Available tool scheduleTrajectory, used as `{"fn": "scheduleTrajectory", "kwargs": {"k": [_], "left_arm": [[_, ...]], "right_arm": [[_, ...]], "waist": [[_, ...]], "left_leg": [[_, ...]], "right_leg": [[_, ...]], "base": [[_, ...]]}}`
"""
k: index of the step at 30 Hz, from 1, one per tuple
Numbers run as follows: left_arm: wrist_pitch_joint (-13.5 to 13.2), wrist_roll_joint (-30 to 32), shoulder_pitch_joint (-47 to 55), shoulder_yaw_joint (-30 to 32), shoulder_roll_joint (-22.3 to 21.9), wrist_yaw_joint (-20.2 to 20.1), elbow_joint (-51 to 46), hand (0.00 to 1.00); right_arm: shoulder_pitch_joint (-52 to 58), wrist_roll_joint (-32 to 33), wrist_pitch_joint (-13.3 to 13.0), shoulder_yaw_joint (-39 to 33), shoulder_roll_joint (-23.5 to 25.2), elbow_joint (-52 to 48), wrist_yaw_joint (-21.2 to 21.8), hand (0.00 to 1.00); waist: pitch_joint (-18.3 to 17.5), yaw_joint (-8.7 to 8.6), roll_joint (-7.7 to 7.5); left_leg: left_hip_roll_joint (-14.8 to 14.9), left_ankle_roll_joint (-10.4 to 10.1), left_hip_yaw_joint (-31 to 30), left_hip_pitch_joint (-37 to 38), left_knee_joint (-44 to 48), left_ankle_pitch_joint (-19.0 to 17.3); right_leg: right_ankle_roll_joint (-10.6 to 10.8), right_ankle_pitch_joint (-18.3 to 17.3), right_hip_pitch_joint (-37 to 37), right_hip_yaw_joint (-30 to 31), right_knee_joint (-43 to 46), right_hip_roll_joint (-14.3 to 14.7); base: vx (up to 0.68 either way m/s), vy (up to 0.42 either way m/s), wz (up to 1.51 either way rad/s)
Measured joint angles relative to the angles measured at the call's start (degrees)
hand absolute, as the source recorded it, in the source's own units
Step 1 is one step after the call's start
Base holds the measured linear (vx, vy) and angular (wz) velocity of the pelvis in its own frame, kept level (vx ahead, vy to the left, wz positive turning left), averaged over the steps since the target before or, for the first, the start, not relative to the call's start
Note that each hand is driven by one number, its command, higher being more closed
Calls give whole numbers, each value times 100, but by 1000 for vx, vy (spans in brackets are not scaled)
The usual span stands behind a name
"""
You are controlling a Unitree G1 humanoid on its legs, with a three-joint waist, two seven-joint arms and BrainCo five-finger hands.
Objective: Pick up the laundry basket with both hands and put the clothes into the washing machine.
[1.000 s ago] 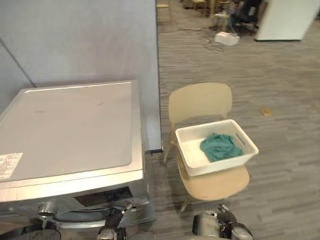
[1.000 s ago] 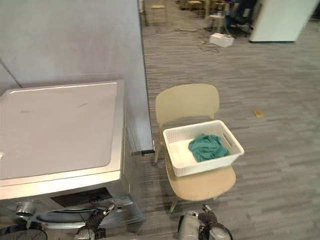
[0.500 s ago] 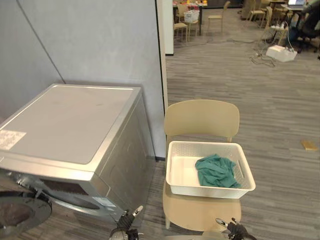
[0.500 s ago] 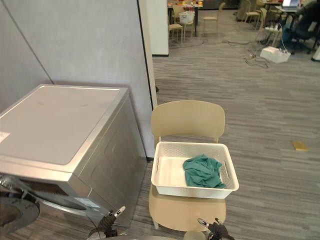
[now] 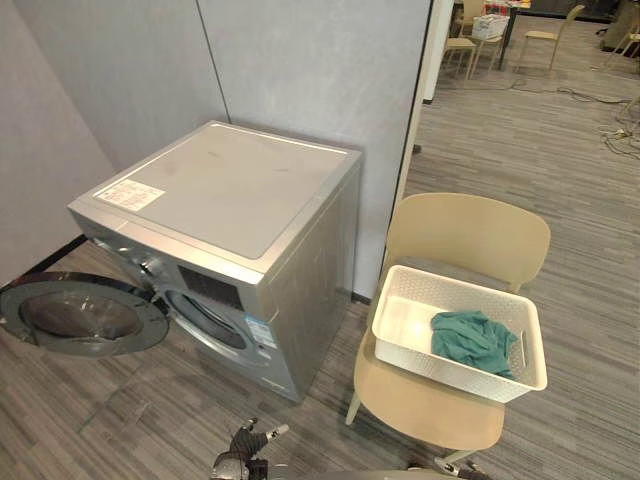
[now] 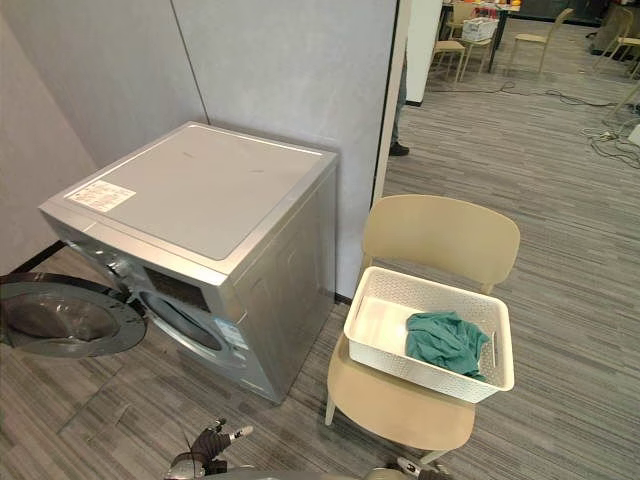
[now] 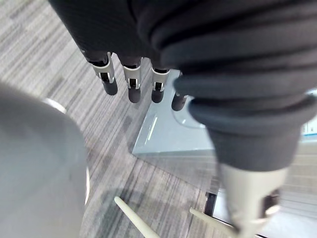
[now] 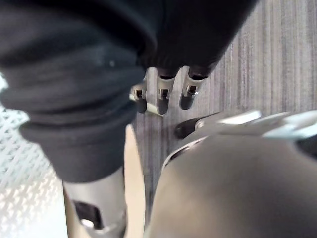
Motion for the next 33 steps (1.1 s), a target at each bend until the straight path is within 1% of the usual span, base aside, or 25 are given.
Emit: {"fn": "scheduleTrajectory", "kwargs": {"k": [2, 4, 5, 6, 9, 11, 12, 13, 14, 15, 16, 17, 18, 19, 20, 21, 22, 25, 27, 28, 29, 30, 31, 32, 33], "left_arm": [[-1, 23, 1, -263, 64, -1, 39, 0], [-26, 24, -13, -424, 80, -4, 70, 0], [-37, 24, -49, -472, 48, -9, 112, 0], [-46, 27, -86, -585, 31, -8, 117, 0], [-58, 33, -81, -616, 28, -9, 220, 0], [-81, 74, -83, -608, 43, -8, 220, 0], [-100, 168, -89, -599, 73, -11, 235, 0], [-100, 207, -100, -587, 88, -10, 243, 0], [-97, 255, -157, -573, 139, -11, 282, 0], [-96, 257, -220, -565, 169, -11, 322, 0], [-95, 277, -287, -533, 220, -10, 335, 0], [-92, 364, -337, -530, 263, -17, 375, 0], [-91, 392, -355, -526, 269, -19, 382, 0], [-87, 466, -381, -522, 251, -39, 385, 0], [-86, 478, -398, -503, 249, -81, 382, 0], [-84, 479, -405, -464, 251, -100, 381, 0], [-77, 478, -426, -331, 259, -112, 379, 0], [-36, 479, -415, -315, 292, -115, 377, 0], [-31, 479, -410, -351, 339, -115, 375, 0], [-32, 479, -418, -403, 382, -116, 374, 0], [-34, 479, -435, -511, 428, -118, 369, 0], [-35, 481, -437, -579, 452, -120, 368, 0], [-34, 488, -436, -625, 485, -126, 369, 0], [-33, 494, -436, -624, 484, -124, 369, 0], [-34, 495, -427, -642, 433, -128, 372, 0]], "right_arm": [[28, 1, 1, 41, 64, -1, -4, 0], [26, -14, -3, 224, 63, -34, -1, 0], [21, -30, -6, 268, 51, -57, 3, 0], [15, -37, -6, 340, -16, -61, 6, 0], [18, -58, -11, 410, -74, -73, 9, 0], [20, -98, -20, 478, -111, -75, 12, 0], [7, -154, -25, 518, -96, -76, 11, 0], [-7, -171, -25, 541, -87, -76, 12, 0], [-24, -214, -31, 571, -51, -80, 11, 0], [-34, -216, -36, 572, -30, -85, 13, 0], [-32, -222, -45, 564, 28, -93, 17, 0], [-10, -243, -80, 501, 93, -97, 20, 0], [2, -257, -103, 451, 114, -92, 21, 0], [29, -259, -135, 405, 124, -64, 24, 0], [49, -264, -148, 320, 117, -43, 29, 0], [57, -264, -146, 306, 117, -27, 30, 0], [85, -267, -142, 210, 140, 8, 36, 0], [261, -265, -110, 11, 226, 41, 36, 0], [265, -262, -33, -129, 238, 129, 39, 0], [270, -262, -6, -161, 255, 131, 39, 0], [275, -261, 12, -171, 280, 132, 39, 0], [276, -261, 14, -173, 291, 133, 40, 0], [270, -262, 31, -174, 291, 140, 47, 0], [259, -263, 38, -174, 281, 140, 53, 0], [239, -262, 38, -174, 245, 122, 65, 0]], "waist": [[-56, -63, -70], [-90, -85, -121], [-91, -83, -127], [-87, -80, -70], [-85, -86, -75], [-95, -83, -120], [-85, -80, -195], [-87, -77, -234], [-46, -82, -333], [8, -82, -330], [144, -76, -462], [227, -124, -545], [247, -129, -572], [263, -128, -574], [293, -133, -530], [334, -128, -474], [342, -128, -504], [334, -123, -540], [334, -119, -537], [322, -125, -543], [264, -118, -589], [232, -109, -628], [193, -100, -687], [173, -95, -717], [134, -98, -647]], "left_leg": [[-117, -101, -141, 114, -531, 67], [-179, -120, -281, 274, -911, 82], [-175, -121, -305, 249, -934, 83], [-167, -121, -353, 238, -940, 83], [-157, -121, -396, 362, -924, 83], [-157, -119, -355, 364, -904, 82], [-156, -117, -269, 351, -901, 81], [-158, -116, -254, 353, -899, 80], [-159, -110, -245, 363, -816, 77], [-155, -91, -259, 386, -709, 67], [-143, 34, -204, 405, -501, -22], [-117, 80, -108, 452, -334, -151], [-110, 95, -41, 480, -273, -213], [-72, 150, 69, 496, -144, -332], [-48, 214, 133, 511, -52, -415], [-43, 241, 168, 537, -47, -437], [-19, 272, 224, 579, -50, -455], [-65, 325, 209, 577, -58, -494], [-93, 325, 172, 548, -67, -498], [-102, 294, 134, 497, -69, -514], [-138, 269, 86, 379, -68, -492], [-170, 257, 68, 321, -68, -477], [-212, 230, 67, 268, -63, -431], [-215, 215, 66, 264, -61, -422], [-198, 159, 44, 260, -61, -382]], "right_leg": [[-41, 20, 6, -34, -105, -16], [-46, 16, -33, -72, -150, -2], [-44, 18, -54, -72, -149, 13], [-43, 19, -97, -45, -144, 39], [-44, 21, -147, 193, -15, 110], [-44, 20, -319, 357, 169, 136], [-44, 19, -579, 555, 364, 171], [-56, 25, -696, 651, 439, 197], [-59, 38, -813, 801, 616, 242], [-25, 59, -853, 880, 727, 276], [-37, 55, -904, 944, 916, 319], [-57, 52, -919, 914, 1078, 336], [-94, 60, -952, 896, 1175, 343], [-212, 132, -1042, 758, 1391, 359], [-358, 233, -1128, 601, 1572, 357], [-427, 285, -1164, 534, 1642, 348], [-500, 350, -1210, 427, 1748, 305], [-426, 444, -1223, 290, 1818, 199], [-424, 444, -1223, 315, 1765, 187], [-397, 440, -1167, 331, 1571, 202], [-225, 431, -1083, 314, 1215, 187], [-171, 401, -1016, 295, 1006, 165], [31, 374, -858, 233, 592, 130], [85, 389, -763, 203, 402, 134], [116, 467, -645, 156, 170, 204]], "base": [[-50, 8, 29], [22, -28, 17], [0, 0, 0], [13, -16, -18], [38, -3, -31], [46, 7, -55], [64, 11, -67], [139, 5, -85], [133, -2, -66], [130, -1, -83], [57, 3, -72], [34, 5, -67], [29, 22, -51], [26, 48, -43], [13, 45, -37], [2, 75, -24], [-2, 78, -7], [1, 83, 8], [10, 49, 4], [0, 0, 0], [18, -2, 5], [30, -37, 5], [37, -55, 2], [59, -85, 5], [63, -84, 8]]}}
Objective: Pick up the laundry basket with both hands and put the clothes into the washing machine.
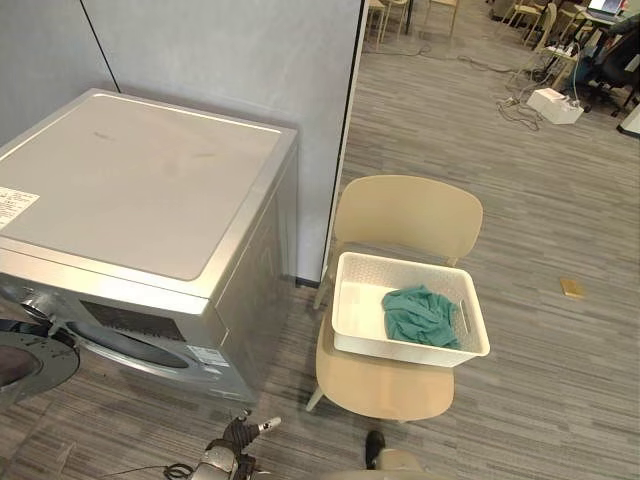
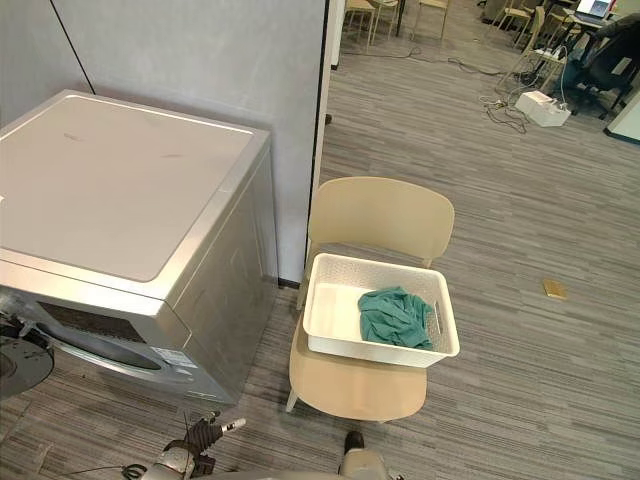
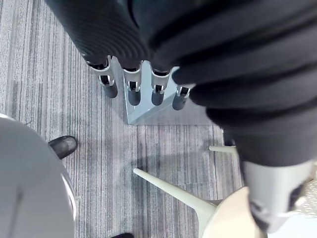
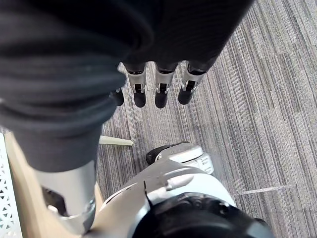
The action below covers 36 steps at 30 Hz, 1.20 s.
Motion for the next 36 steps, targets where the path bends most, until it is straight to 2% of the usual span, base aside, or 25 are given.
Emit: {"fn": "scheduleTrajectory", "kwargs": {"k": [2, 4, 5, 6, 7, 11, 14, 17, 19, 21, 23, 25, 26, 29, 30, 34, 36], "left_arm": [[-4, -1, 7, -128, -97, -1, 1, 0], [-6, -5, 14, -148, -152, 3, 0, 0], [-6, -5, 14, -147, -151, 5, 0, 0], [-6, -4, 14, -146, -152, 8, -3, 0], [-7, 4, 24, -146, -168, 9, -45, 0], [-14, 213, 134, -144, -168, 10, -70, 0], [-23, 365, 149, -148, -124, 18, -124, 0], [-23, 445, 114, -154, -161, 28, -127, 0], [-29, 446, 55, -162, -181, 45, -177, 0], [-39, 446, -68, -196, -232, 76, -207, 0], [-69, 446, -158, -210, -274, 107, -298, 0], [-71, 442, -269, -218, -269, 135, -330, 0], [-71, 436, -291, -220, -265, 136, -381, 0], [-77, 372, -538, -398, -248, 148, -505, 0], [-112, 320, -665, -448, -258, 150, -532, 0], [-136, 38, -803, -561, -222, 276, -747, 0], [-136, -126, -911, -563, -174, 312, -781, 0]], "right_arm": [[-48, 0, 10, 39, -80, -90, 3, 0], [-15, 6, 42, 187, -161, -831, -7, 0], [13, 9, 46, 193, -168, -1156, -22, 0], [67, 17, 49, 199, -185, -1706, -62, 0], [312, 23, 38, 168, -217, -2932, -82, 0], [588, 0, -174, -304, -231, -5421, -288, 0], [543, -64, -408, -644, -234, -6677, -482, 0], [200, -220, -657, -735, -238, -7336, -728, 0], [-104, -254, -728, -733, -311, -7465, -837, 0], [-456, -273, -735, -674, -603, -7405, -924, 0], [-868, -337, -736, -436, -1097, -7144, -960, 0], [-1735, -450, -729, 171, -1825, -6348, -940, 0], [-1999, -452, -728, 344, -2014, -6072, -931, 0], [-3174, -439, -669, 1068, -2703, -4500, -909, 0], [-3622, -436, -642, 1309, -2900, -3919, -890, 0], [-4870, -311, -483, 1746, -3240, -2674, -778, 0], [-5126, -235, -415, 1837, -3355, -2483, -736, 0]], "waist": [[-61, 9, 148], [-153, 5, 284], [-160, 0, 293], [-161, -7, 289], [-182, -10, 305], [-331, -60, 195], [-353, -74, 24], [-339, -148, -55], [-205, -135, -40], [22, -70, 5], [279, 11, 45], [572, 52, 93], [670, 59, 103], [1082, 203, 205], [1266, 306, 302], [1684, 380, 475], [1891, 425, 507]], "left_leg": [[63, -20, -7, -14, -10, 9], [128, -47, -4, -97, -12, 3], [141, -53, -1, -108, -18, 5], [154, -59, -1, -117, -27, 8], [159, -66, -6, -131, -53, 12], [148, -90, -71, -222, -107, 32], [138, -110, -195, -346, -97, 53], [132, -114, -334, -638, 3, 60], [133, -113, -385, -704, 16, 82], [131, -115, -488, -814, 77, 86], [130, -117, -571, -885, 145, 91], [134, -121, -652, -1076, 198, 129], [132, -119, -663, -1108, 200, 146], [125, -123, -785, -1283, 248, 235], [127, -123, -874, -1422, 353, 235], [116, -122, -966, -1680, 540, 235], [117, -121, -976, -1709, 591, 234]], "right_leg": [[-27, 96, 104, -13, -249, 83], [-35, 144, 80, -26, -402, 158], [-37, 145, 67, -24, -413, 175], [-42, 149, 64, -26, -437, 190], [-53, 159, 63, -39, -477, 198], [-44, 181, 66, -169, -586, 187], [-45, 223, 50, -316, -691, 176], [-68, 246, -129, -364, -699, 162], [-71, 249, -138, -480, -697, 156], [-71, 249, -142, -549, -670, 145], [-74, 251, -161, -606, -645, 140], [-78, 253, -277, -641, -565, 139], [-85, 258, -307, -645, -543, 135], [-114, 280, -490, -724, -437, 122], [-129, 291, -549, -806, -398, 116], [-150, 306, -756, -868, -198, 71], [-173, 323, -771, -884, -159, 68]], "base": [[41, -65, 3], [11, -69, -9], [0, -41, -5], [1, -35, -1], [0, 0, 0], [22, -11, 12], [52, -8, 21], [12, -9, 14], [-11, -14, 24], [-45, -12, 27], [-69, -9, 20], [-125, -16, 13], [-110, -6, 8], [-45, -5, 18], [-36, -1, 23], [-52, 22, 13], [-55, 28, 3]]}}
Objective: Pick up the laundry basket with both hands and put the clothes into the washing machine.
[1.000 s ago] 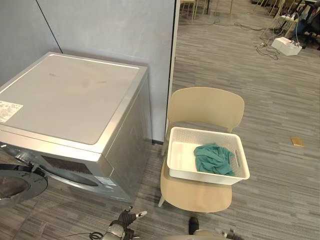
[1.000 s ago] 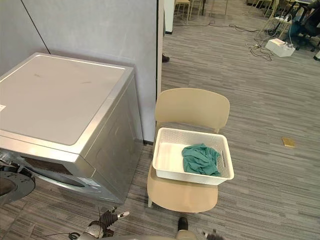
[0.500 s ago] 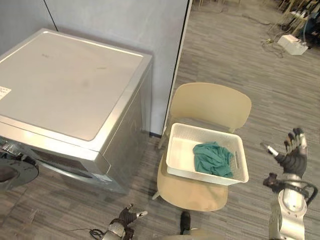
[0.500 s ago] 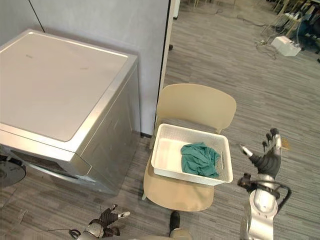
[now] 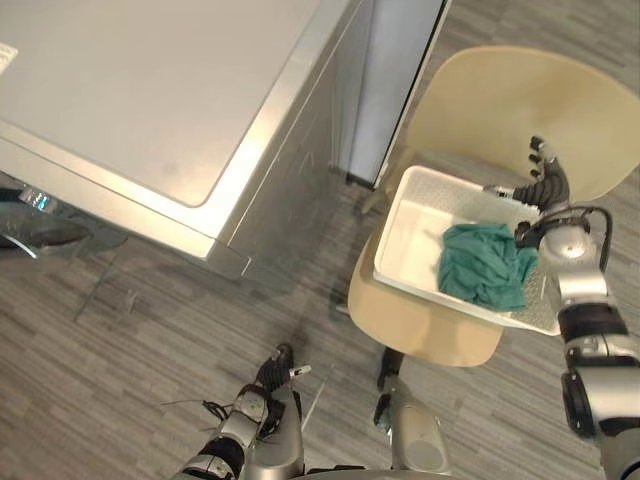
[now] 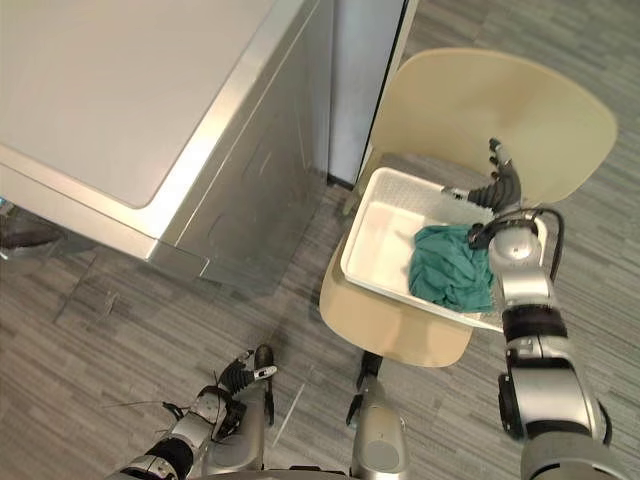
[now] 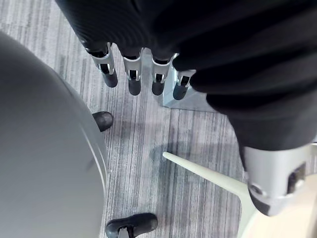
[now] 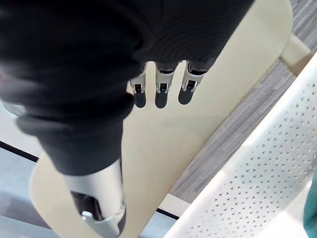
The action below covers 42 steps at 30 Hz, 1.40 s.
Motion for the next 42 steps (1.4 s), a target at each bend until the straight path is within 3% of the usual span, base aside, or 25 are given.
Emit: {"fn": "scheduleTrajectory", "kwargs": {"k": [6, 15, 30, 37, 38, 42], "left_arm": [[-2, -133, -19, 7, 39, 98, -133, 0], [2, -182, -137, 22, 0, 214, -129, 0], [-4, -372, -388, 215, -268, 451, -651, 0], [5, -583, -479, 474, -352, 482, -852, 0], [7, -598, -484, 486, -352, 493, -855, 0], [13, -631, -503, 697, -411, 576, -960, 0]], "right_arm": [[-273, 26, 194, 41, -116, 817, 65, 0], [-337, -63, 272, -184, -221, 1654, 59, 0], [-37, 51, 255, -592, 91, 1713, -70, 0], [100, 899, 84, -556, 192, 1415, -148, 0], [77, 929, 75, -547, 192, 1416, -214, 100], [-115, 925, -31, -403, 135, 1550, -380, 100]], "waist": [[98, 22, 60], [174, -120, 146], [193, -70, 173], [194, -46, 174], [194, -5, 174], [193, 58, 173]], "left_leg": [[-19, 3, -35, -393, 172, -2], [-62, 52, 19, -857, 313, 27], [-75, 95, 158, -1612, 344, 105], [116, 97, 244, -2453, 776, 101], [135, 97, 242, -2582, 837, 101], [175, 121, 202, -2935, 1016, 82]], "right_leg": [[-21, 15, -348, -36, 106, -34], [-43, 34, -846, 80, 223, -83], [-44, 37, -1726, 142, 454, -173], [-45, 34, -2312, -79, 693, -199], [-46, 33, -2401, -97, 719, -196], [-125, -27, -2649, -252, 864, -224]], "base": [[-11, 5, 0], [-35, 13, -5], [-2, 0, -1], [-20, 17, 10], [-34, 17, 5], [-58, 15, 9]]}}
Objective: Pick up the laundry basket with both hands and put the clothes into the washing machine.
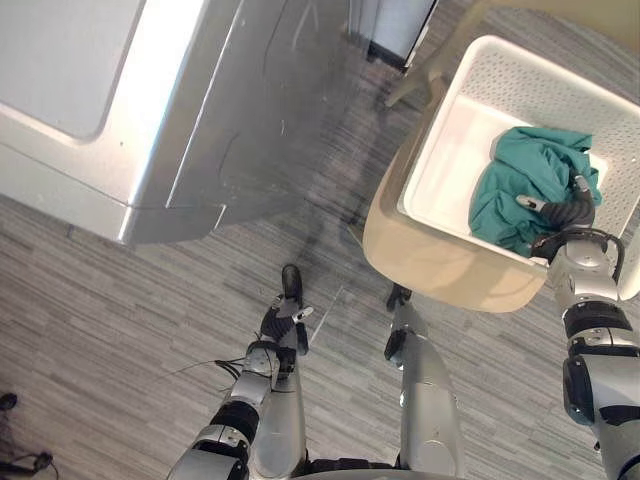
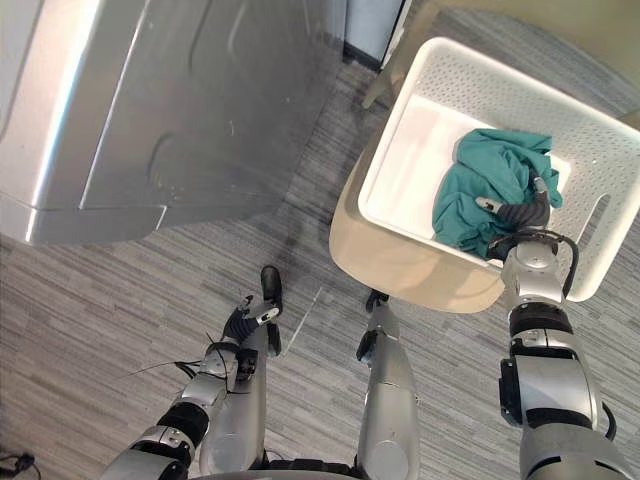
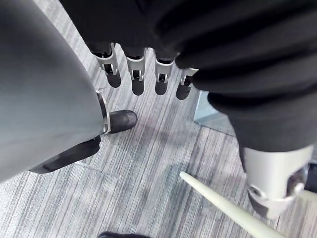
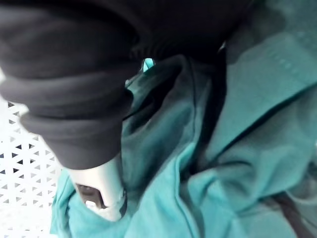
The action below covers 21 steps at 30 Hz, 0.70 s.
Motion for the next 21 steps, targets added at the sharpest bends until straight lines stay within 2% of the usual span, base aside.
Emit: {"fn": "scheduleTrajectory", "kwargs": {"k": [4, 5, 10, 12, 15, 17, 21], "left_arm": [[-1, -6, 0, 188, -24, 21, -48, 0], [-5, -31, 0, 220, -35, 30, -53, 0], [-18, -56, 0, 286, -79, 123, -135, 0], [-13, -56, 0, 416, -121, 140, -133, 0], [-14, -204, 57, 473, -108, 137, -123, 0], [-15, -713, 191, 677, -108, 114, -118, 0], [-52, -1263, 482, 901, -63, 109, -105, 0]], "right_arm": [[-217, -12, 13, 422, -35, 150, -25, 100], [-238, -10, 20, 476, -25, 146, -17, 100], [-162, 1, 50, 338, 63, -41, -5, 100], [20, 41, 167, 123, 124, -212, -34, 100], [555, 160, 311, -353, 234, -802, -89, 100], [831, 188, 403, -723, 333, -1604, -157, 100], [1089, 227, 372, -1189, 352, -3038, -410, 100]], "waist": [[0, 42, 0], [0, 96, 0], [-4, 168, -5], [-4, 169, -5], [-7, 186, -12], [-17, 169, -30], [-27, 162, -48]], "left_leg": [[112, -9, 117, -97, 17, 10], [137, -16, 149, -98, 27, 17], [150, 5, 72, -153, 128, 42], [148, 6, 41, -135, 190, 43], [134, 12, 26, 88, 206, 45], [129, 40, 67, 418, 177, 25], [115, 48, 128, 936, 53, 18]], "right_leg": [[-42, -30, -47, -112, 55, 5], [-52, -36, -47, -117, 59, 13], [-58, -44, -12, -271, 89, 13], [-52, -89, 99, -360, 112, -1], [-33, -227, 392, -476, 258, -60], [-14, -280, 703, -501, 274, -72], [35, -459, 1104, -506, 388, -118]], "base": [[-47, 16, 9], [0, 0, 0], [7, 4, 6], [29, 18, 22], [38, 24, 29], [15, 13, 9], [-5, -3, 2]]}}
